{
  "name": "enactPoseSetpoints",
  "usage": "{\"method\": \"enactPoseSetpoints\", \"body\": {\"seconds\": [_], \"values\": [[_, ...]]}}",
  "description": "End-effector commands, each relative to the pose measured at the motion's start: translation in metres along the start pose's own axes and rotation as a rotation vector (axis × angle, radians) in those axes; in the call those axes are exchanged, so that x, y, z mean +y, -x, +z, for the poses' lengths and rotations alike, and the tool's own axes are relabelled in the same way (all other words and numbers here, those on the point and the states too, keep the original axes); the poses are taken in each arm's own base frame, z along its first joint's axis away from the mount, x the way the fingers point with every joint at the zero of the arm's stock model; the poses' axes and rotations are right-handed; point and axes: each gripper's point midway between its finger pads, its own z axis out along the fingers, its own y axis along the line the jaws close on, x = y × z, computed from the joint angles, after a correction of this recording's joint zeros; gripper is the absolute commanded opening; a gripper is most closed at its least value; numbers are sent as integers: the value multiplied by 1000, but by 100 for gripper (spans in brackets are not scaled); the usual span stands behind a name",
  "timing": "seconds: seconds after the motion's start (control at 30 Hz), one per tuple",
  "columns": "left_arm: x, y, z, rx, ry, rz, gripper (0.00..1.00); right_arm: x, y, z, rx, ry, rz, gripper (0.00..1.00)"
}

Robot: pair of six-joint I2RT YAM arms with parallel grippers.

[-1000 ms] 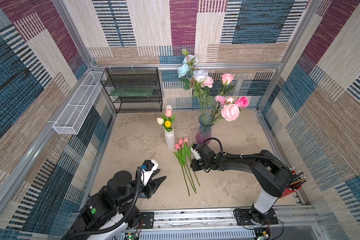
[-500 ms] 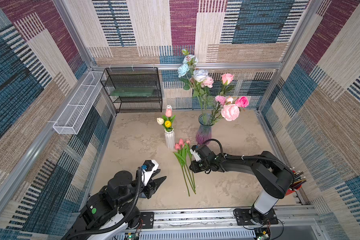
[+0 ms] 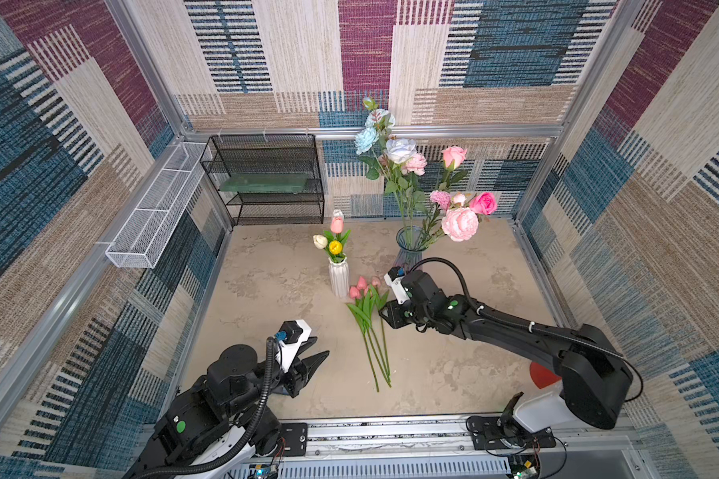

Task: Pick out pink flowers from the vase
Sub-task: Place the flower at the center of the board, then pick up the flower from the vase.

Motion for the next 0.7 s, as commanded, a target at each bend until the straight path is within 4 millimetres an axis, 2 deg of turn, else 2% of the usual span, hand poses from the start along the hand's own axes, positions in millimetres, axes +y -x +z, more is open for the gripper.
{"method": "enactPoseSetpoints", "body": {"seconds": [0.0,0.13,0.23,0.3,0.43,0.57,0.67], "values": [[4,7,-6,-16,26,4,45,24,43,-26,-177,53,-123,30],[4,9,-10,-10,28,-1,45,65,95,-58,-412,174,-310,26],[5,3,-9,3,32,-6,45,77,132,-63,-513,170,-387,23],[6,0,-8,1,36,-5,45,78,156,-58,-528,161,-404,20],[4,0,-6,-16,26,-4,45,74,191,-37,-524,198,-413,17],[5,-2,-5,-10,32,-5,45,78,210,-27,-543,230,-442,17],[6,-1,-6,-16,34,-5,45,81,212,-16,-521,275,-447,18]]}}
